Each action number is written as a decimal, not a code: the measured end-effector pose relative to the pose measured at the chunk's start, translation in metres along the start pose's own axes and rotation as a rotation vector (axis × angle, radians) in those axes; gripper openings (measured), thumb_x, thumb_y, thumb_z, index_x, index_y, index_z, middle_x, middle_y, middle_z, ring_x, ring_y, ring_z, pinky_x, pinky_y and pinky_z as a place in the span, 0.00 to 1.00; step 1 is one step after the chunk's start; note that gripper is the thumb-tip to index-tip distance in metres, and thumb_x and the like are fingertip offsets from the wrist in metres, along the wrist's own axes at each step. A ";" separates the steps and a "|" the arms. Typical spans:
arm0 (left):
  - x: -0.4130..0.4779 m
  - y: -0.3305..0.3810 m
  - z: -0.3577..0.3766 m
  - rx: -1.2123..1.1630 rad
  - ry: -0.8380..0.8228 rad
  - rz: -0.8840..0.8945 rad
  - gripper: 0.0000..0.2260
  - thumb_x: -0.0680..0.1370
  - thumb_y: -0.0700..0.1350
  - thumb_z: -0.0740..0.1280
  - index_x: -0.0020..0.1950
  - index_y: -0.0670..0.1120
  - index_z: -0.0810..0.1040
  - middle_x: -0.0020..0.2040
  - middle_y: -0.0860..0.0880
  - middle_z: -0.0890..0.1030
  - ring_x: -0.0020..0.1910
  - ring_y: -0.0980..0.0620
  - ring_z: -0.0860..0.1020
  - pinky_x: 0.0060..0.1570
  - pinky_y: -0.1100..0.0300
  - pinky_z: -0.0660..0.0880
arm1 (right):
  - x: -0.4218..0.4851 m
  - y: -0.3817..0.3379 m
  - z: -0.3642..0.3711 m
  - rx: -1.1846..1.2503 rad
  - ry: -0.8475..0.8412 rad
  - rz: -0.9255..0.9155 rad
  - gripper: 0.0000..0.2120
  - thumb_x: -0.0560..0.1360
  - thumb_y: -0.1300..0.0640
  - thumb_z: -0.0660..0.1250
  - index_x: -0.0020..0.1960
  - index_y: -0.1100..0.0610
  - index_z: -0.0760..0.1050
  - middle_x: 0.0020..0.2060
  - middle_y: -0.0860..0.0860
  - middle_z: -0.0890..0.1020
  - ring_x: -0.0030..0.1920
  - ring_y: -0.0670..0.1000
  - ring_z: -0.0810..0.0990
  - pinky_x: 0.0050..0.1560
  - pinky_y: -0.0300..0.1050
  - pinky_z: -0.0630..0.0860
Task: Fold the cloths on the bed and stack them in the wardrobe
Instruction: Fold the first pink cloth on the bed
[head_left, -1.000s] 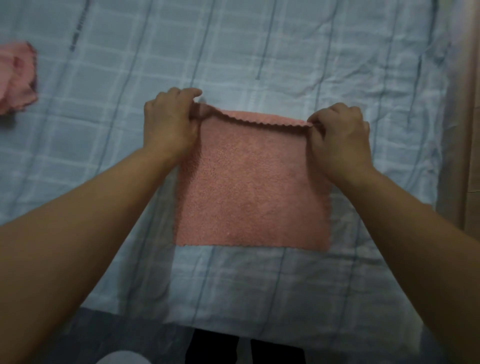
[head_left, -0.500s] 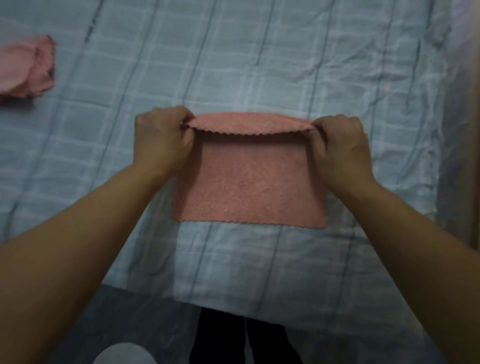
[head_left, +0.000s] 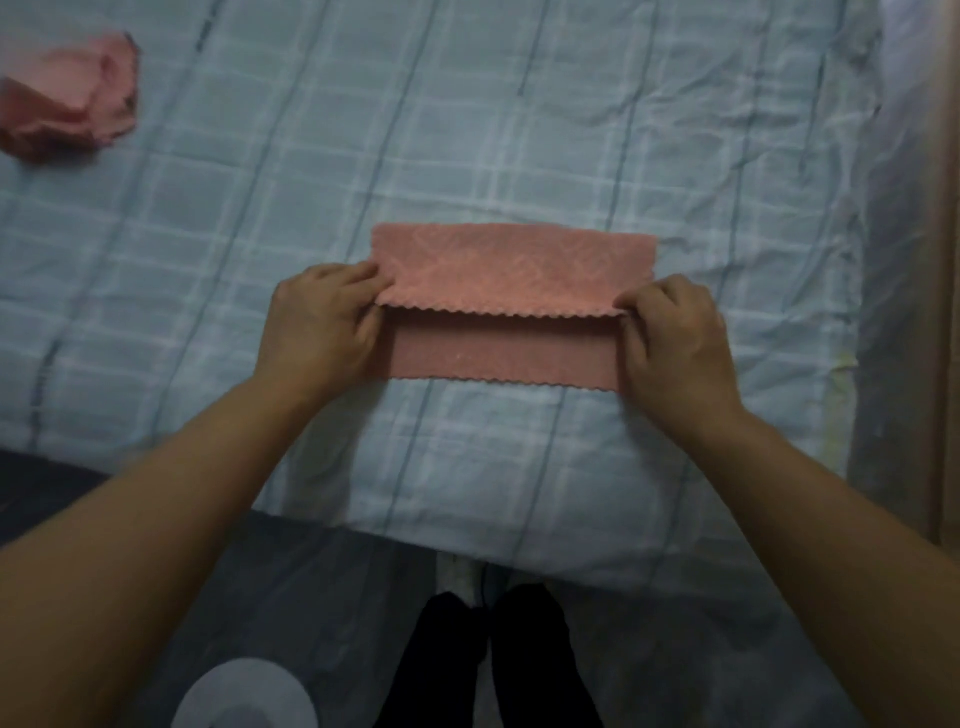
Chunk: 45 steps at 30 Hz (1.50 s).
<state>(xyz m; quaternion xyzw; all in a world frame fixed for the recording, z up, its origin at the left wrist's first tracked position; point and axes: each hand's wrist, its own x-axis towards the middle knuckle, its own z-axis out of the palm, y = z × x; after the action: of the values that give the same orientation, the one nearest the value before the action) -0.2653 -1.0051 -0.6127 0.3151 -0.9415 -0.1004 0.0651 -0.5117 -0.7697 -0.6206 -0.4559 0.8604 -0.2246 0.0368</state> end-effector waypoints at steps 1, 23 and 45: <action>-0.006 -0.002 0.003 0.012 -0.005 0.006 0.18 0.78 0.50 0.63 0.63 0.46 0.85 0.64 0.42 0.84 0.55 0.36 0.83 0.56 0.44 0.80 | -0.006 -0.002 0.002 -0.001 -0.005 0.005 0.09 0.76 0.62 0.65 0.54 0.59 0.81 0.49 0.60 0.79 0.49 0.64 0.77 0.50 0.57 0.73; -0.070 -0.012 0.019 -0.019 0.021 0.095 0.21 0.76 0.43 0.61 0.67 0.39 0.81 0.70 0.34 0.77 0.66 0.32 0.78 0.63 0.40 0.75 | -0.059 -0.018 0.004 -0.051 0.026 0.058 0.12 0.70 0.59 0.65 0.50 0.59 0.84 0.45 0.58 0.80 0.46 0.62 0.76 0.47 0.53 0.70; 0.004 0.064 0.072 0.003 -0.100 -0.049 0.31 0.84 0.61 0.51 0.85 0.48 0.53 0.85 0.46 0.54 0.84 0.44 0.52 0.82 0.43 0.44 | 0.012 -0.053 0.063 -0.278 -0.294 0.076 0.36 0.81 0.35 0.46 0.83 0.51 0.48 0.83 0.53 0.48 0.83 0.55 0.44 0.80 0.62 0.42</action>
<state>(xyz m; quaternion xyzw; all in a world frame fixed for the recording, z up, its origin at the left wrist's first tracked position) -0.3186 -0.9472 -0.6674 0.3329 -0.9357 -0.1160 0.0152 -0.4611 -0.8266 -0.6535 -0.4517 0.8851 -0.0330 0.1072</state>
